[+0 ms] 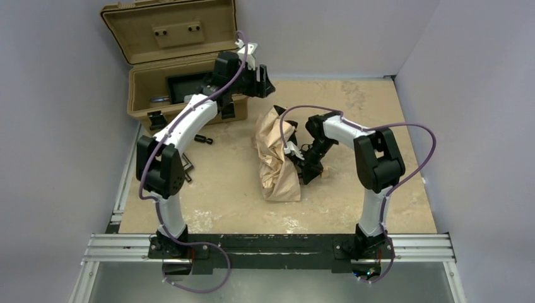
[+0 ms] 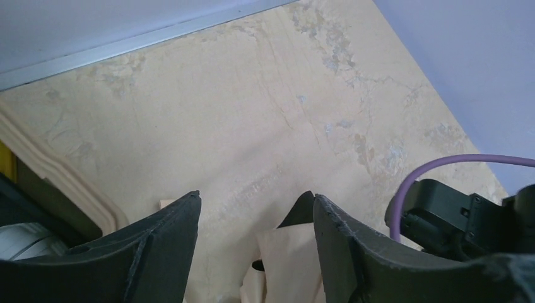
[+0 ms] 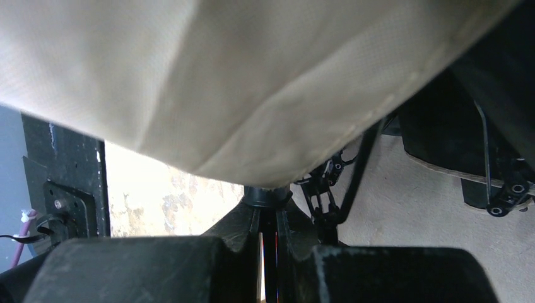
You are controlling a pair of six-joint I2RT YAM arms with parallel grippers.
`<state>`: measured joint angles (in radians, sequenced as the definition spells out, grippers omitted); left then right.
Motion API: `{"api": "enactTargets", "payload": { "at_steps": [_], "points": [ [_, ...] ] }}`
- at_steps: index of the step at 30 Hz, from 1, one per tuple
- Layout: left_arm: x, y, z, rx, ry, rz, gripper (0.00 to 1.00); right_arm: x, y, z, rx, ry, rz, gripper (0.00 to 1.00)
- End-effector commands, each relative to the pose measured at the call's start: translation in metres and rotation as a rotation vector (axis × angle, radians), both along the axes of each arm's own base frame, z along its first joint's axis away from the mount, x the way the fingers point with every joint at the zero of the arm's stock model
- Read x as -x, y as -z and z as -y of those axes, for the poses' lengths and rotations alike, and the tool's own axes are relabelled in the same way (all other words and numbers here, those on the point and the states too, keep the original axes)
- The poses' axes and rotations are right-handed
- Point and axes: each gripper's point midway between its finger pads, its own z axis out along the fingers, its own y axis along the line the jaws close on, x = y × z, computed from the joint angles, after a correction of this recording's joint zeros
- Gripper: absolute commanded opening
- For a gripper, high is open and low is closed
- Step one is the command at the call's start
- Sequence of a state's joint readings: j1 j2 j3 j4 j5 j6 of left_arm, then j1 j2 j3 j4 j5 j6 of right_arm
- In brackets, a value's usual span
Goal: Put away the umbrella
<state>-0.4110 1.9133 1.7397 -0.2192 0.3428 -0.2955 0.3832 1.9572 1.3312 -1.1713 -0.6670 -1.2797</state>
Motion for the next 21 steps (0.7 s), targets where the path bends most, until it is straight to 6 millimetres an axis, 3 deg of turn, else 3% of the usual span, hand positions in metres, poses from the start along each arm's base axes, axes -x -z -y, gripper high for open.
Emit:
{"api": "enactTargets", "payload": {
  "at_steps": [1,5,8,15,17,21],
  "points": [
    [0.029,-0.09,-0.019,0.054,0.0,0.143,0.64,-0.007,-0.006,0.0,0.002,0.018,0.004,0.0],
    [0.072,-0.074,-0.012,0.127,0.096,0.012,0.64,-0.009,-0.009,-0.001,-0.008,0.012,0.014,0.0],
    [0.096,-0.042,-0.015,0.153,0.088,-0.115,0.65,-0.007,-0.011,-0.003,-0.018,0.011,0.01,0.0],
    [0.141,0.078,-0.072,0.056,-0.255,-0.425,0.61,0.001,-0.008,0.001,-0.029,-0.013,0.011,0.0],
    [0.149,0.105,-0.084,0.042,-0.351,-0.504,0.61,0.001,-0.009,-0.001,-0.039,-0.014,0.012,0.0],
    [0.147,0.136,-0.091,0.104,-0.473,-0.546,0.61,-0.001,-0.012,-0.003,-0.06,-0.02,0.027,0.0]
  ]
}}
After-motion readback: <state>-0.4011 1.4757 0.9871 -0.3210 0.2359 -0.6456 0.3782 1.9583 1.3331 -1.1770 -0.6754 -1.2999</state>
